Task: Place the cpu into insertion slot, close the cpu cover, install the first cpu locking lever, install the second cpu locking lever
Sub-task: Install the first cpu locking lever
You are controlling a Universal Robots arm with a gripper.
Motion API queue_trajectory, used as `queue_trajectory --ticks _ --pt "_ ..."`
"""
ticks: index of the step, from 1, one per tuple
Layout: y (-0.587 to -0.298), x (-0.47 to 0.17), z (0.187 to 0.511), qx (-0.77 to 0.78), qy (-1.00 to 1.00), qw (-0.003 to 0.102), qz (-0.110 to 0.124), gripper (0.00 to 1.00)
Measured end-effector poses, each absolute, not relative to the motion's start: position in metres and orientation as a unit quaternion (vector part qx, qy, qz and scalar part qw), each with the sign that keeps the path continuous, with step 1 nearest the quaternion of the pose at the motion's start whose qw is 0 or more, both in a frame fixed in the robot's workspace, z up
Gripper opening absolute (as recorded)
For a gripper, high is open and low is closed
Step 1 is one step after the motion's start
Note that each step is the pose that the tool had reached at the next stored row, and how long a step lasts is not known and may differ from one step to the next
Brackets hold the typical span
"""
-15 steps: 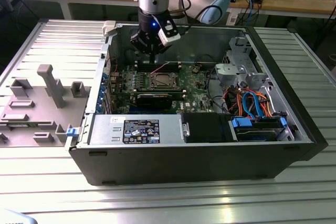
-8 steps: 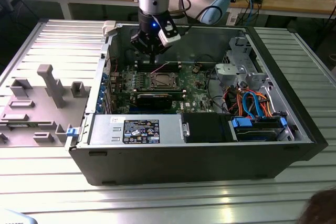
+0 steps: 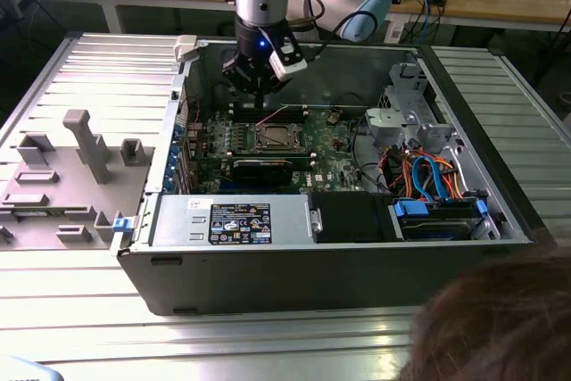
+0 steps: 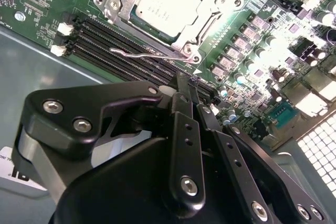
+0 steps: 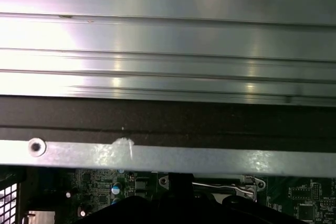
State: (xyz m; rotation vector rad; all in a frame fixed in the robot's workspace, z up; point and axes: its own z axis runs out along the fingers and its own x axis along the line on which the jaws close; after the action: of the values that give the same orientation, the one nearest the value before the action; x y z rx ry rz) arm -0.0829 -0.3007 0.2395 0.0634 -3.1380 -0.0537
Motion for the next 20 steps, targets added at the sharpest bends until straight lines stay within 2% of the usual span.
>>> queue_trajectory --ticks 20 --pt "-0.3007 -0.078 0.2334 0.02 -1.0 0.001 -0.017 0.11"
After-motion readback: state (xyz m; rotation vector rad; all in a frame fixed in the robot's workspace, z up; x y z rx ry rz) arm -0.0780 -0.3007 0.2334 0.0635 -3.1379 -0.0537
